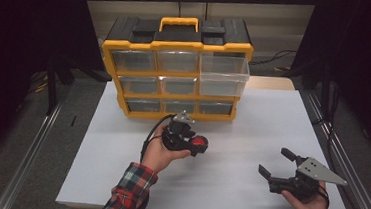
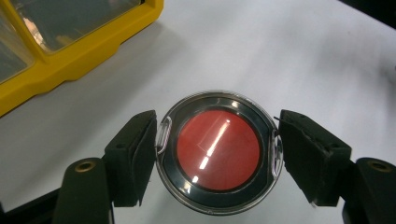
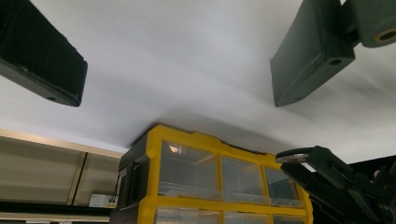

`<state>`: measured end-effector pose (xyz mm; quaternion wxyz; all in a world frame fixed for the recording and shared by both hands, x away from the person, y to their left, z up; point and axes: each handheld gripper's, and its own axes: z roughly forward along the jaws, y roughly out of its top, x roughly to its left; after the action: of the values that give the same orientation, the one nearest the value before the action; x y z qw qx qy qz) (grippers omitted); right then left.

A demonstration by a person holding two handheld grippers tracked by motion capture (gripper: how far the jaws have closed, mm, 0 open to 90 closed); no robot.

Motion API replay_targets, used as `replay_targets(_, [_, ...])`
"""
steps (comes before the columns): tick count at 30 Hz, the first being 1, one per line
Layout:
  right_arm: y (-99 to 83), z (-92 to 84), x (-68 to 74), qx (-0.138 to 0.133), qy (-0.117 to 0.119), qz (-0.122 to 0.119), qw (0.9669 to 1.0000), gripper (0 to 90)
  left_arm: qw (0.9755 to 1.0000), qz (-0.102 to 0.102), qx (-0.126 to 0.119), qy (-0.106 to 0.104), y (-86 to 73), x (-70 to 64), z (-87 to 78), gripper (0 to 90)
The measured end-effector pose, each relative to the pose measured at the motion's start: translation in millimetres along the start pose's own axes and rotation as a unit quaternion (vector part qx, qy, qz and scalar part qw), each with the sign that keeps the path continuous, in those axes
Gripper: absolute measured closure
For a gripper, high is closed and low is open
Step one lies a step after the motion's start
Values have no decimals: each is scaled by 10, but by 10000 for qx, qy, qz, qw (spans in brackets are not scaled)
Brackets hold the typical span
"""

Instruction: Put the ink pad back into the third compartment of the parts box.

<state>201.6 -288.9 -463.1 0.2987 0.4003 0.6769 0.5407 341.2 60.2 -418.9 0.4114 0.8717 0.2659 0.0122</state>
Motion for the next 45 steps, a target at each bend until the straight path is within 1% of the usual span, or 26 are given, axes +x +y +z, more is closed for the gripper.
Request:
replay_targets(2, [-1,-3,-3,7,11,-16,10000,34,10000,-20,-19,-14,22,-7,-24,302])
replay_targets(6, [-1,-6,-5,1,12,-12,10000,34,10000,31,34,-61,76,-16,-99,302])
replay_targets(9, [-1,-4,-6,-3,13,-29,10000,33,9999,27,77,-117,116,-28,-152,302])
replay_targets(10, [-1,-5,-4,7,11,-18,10000,34,9998,68,111,-124,130,-30,-170,302])
replay_targets(16, [-3,-1,-5,3,4,-27,10000,33,9996,27,163,-221,196,-37,-245,302])
replay_targets(17, [-3,-1,-5,3,3,-26,10000,33,9995,70,205,-228,211,-34,-263,302])
replay_targets(18, [-3,-2,-6,4,3,-24,10000,33,9995,55,250,-202,223,-45,-276,302])
replay_targets(19, [-3,-2,-6,6,14,-28,10000,34,9995,30,225,-225,232,-50,-281,303])
replay_targets(20, [-3,-1,-4,7,3,-29,10000,34,9994,90,255,-235,243,-45,-293,302])
replay_targets(21, [-3,-1,-3,2,-4,-17,10000,33,9994,44,243,-241,253,-58,-301,302])
replay_targets(22, [-3,-2,-1,8,-6,-12,10000,34,9993,113,273,-248,267,-53,-317,302])
replay_targets(24, [-3,-3,-4,11,0,-19,10000,34,9990,165,322,-265,296,-55,-348,303])
replay_targets(29, [-2,-3,-6,0,8,-28,10000,34,9987,197,342,-316,340,-69,-388,302])
replay_targets(30, [-3,-5,-4,11,1,-20,10000,34,9986,203,347,-357,347,-70,-394,302])
replay_targets(31, [-3,-4,-4,10,-1,-18,10000,34,9984,225,398,-340,357,-76,-405,302])
replay_targets(33, [-3,-4,-5,8,4,-19,10000,34,9983,235,375,-381,374,-79,-416,302])
replay_targets(34, [-3,-3,-6,1,5,-24,10000,33,9983,243,407,-352,381,-82,-425,302])
replay_targets(35, [-3,-3,-6,1,7,-23,10000,34,9983,209,369,-388,385,-85,-428,302])
replay_targets(36, [-3,-3,-4,10,-5,-13,10000,34,9981,263,432,-342,399,-85,-442,302])
replay_targets(37, [-4,-3,-4,10,2,-17,10000,34,9983,217,412,-361,401,-91,-442,302])
replay_targets(38, [-4,-1,-4,5,1,-22,10000,33,9982,223,395,-384,406,-90,-446,302])
replay_targets(39, [-3,0,-4,0,-8,-15,10000,33,9981,240,389,-421,415,-89,-452,303])
replay_targets(40, [-3,0,-4,-1,-8,-14,10000,33,9979,279,448,-380,425,-92,-463,302])
replay_targets(41, [-4,-1,-5,4,4,-25,10000,34,9979,258,422,-418,432,-94,-468,302])
replay_targets(44, [-4,-1,-5,6,0,-16,10000,34,9980,246,447,-382,457,-110,-493,302])
replay_targets(45, [-4,-1,-5,6,-3,-17,10000,33,9981,231,411,-407,461,-113,-494,302])
